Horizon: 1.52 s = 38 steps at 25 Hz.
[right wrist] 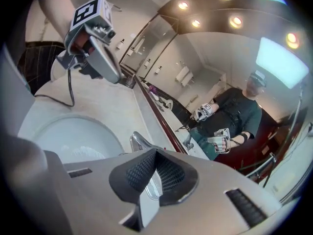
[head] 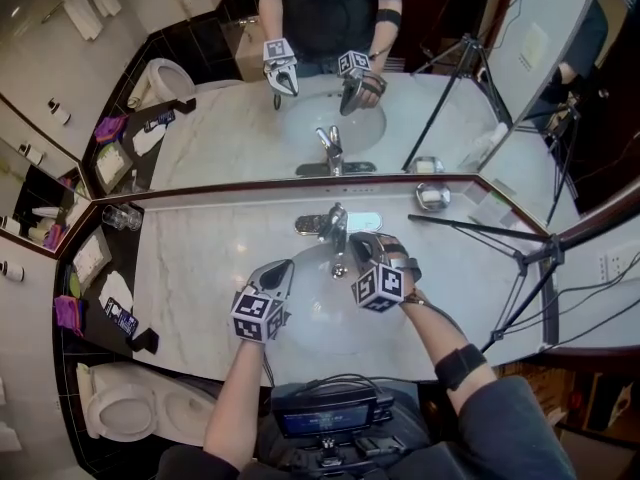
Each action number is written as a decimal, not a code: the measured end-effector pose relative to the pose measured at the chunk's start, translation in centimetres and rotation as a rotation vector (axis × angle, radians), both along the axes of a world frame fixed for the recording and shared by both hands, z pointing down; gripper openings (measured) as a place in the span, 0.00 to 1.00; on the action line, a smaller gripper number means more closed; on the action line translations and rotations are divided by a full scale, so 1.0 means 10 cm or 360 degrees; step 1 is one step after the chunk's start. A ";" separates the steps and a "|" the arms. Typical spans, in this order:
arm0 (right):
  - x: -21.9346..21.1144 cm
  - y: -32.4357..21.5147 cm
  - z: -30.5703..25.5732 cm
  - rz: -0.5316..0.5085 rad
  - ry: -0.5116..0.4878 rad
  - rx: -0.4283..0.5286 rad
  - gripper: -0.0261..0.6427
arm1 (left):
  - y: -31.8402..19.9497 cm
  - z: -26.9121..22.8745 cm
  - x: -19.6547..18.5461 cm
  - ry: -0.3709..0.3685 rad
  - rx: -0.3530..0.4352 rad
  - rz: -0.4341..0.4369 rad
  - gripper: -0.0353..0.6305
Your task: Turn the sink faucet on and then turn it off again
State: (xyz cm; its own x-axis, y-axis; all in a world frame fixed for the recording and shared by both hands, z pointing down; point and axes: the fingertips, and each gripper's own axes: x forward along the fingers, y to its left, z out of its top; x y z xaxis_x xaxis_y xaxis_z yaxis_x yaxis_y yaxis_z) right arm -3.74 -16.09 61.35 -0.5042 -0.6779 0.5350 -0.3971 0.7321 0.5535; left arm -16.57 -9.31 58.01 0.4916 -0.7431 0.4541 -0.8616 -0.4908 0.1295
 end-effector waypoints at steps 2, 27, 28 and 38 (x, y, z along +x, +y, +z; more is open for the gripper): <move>0.13 0.04 -0.05 0.0108 -0.0136 -0.0083 0.07 | 0.02 -0.01 0.00 0.0005 0.0002 -0.0004 0.06; 1.36 0.45 -0.41 0.0792 -0.0917 -0.0394 0.06 | 0.24 -0.30 0.02 0.0044 0.0096 -0.0023 0.06; 1.37 0.47 -0.41 0.0799 -0.0914 -0.0396 0.06 | 0.25 -0.30 0.02 0.0044 0.0098 -0.0024 0.06; 1.41 0.54 -0.36 0.0807 -0.0896 -0.0411 0.06 | 0.27 -0.31 0.00 0.0048 0.0103 -0.0032 0.06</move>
